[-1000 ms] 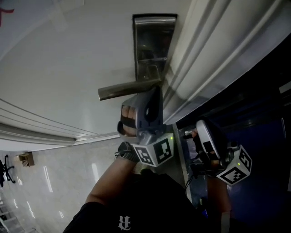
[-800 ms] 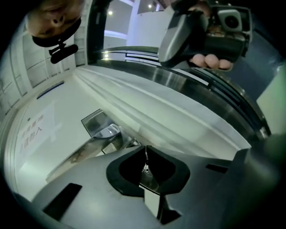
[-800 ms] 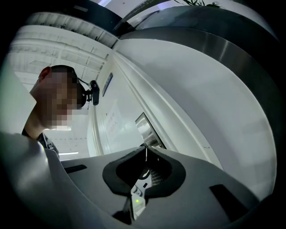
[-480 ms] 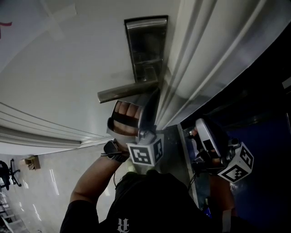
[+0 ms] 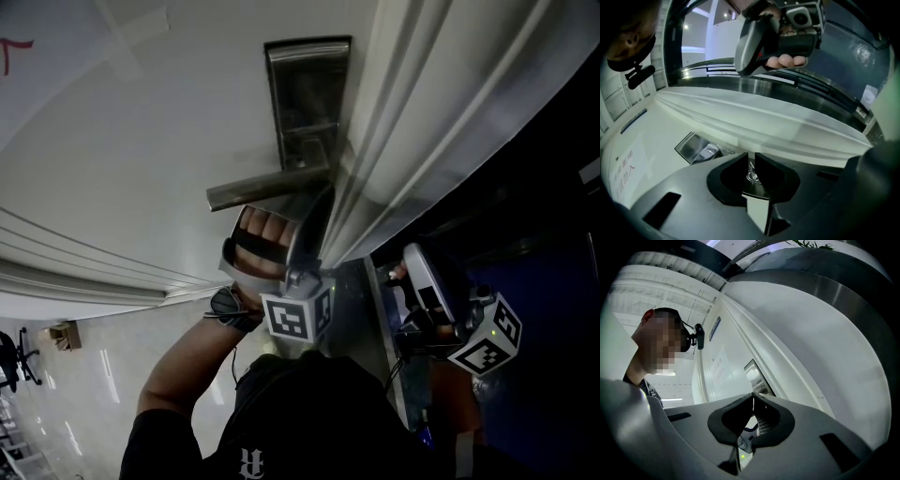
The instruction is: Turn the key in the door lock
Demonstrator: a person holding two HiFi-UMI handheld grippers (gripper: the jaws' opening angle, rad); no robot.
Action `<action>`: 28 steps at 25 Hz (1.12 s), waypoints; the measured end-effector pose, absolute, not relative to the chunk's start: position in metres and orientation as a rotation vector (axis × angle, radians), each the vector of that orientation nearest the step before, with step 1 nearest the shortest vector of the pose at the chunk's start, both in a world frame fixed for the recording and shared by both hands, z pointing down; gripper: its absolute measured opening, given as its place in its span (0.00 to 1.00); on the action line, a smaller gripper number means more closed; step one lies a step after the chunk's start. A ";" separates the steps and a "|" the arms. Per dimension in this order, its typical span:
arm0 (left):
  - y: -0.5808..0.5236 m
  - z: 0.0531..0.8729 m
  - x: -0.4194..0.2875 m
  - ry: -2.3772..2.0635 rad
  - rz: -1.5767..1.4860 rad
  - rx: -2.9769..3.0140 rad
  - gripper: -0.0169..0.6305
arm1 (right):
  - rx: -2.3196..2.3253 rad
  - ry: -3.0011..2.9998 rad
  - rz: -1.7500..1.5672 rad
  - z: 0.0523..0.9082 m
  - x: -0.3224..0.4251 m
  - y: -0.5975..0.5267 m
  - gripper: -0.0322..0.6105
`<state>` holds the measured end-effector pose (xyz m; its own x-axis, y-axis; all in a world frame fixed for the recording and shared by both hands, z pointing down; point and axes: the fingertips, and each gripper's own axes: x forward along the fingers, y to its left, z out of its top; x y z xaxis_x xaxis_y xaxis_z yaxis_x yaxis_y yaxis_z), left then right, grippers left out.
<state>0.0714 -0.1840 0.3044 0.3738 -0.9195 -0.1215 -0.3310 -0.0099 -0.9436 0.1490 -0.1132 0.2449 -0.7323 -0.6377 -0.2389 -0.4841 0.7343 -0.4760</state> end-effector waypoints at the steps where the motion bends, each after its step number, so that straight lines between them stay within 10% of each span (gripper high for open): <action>1: -0.183 0.304 0.071 1.159 -0.677 -1.572 0.07 | -0.863 2.549 -0.543 0.245 0.148 -0.113 0.08; 16: -0.143 0.289 0.053 1.377 -0.179 -2.321 0.08 | -0.838 2.571 -0.526 0.239 0.136 -0.111 0.08; 28: -0.160 0.316 0.029 1.430 1.658 -3.317 0.09 | -0.820 2.588 -0.526 0.238 0.132 -0.110 0.08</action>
<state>0.0285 -0.1597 0.3156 0.4926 -0.8108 -0.3161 -0.1935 -0.4562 0.8686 0.1320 -0.1103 0.2378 -0.7603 -0.6057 -0.2348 -0.4658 0.7602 -0.4528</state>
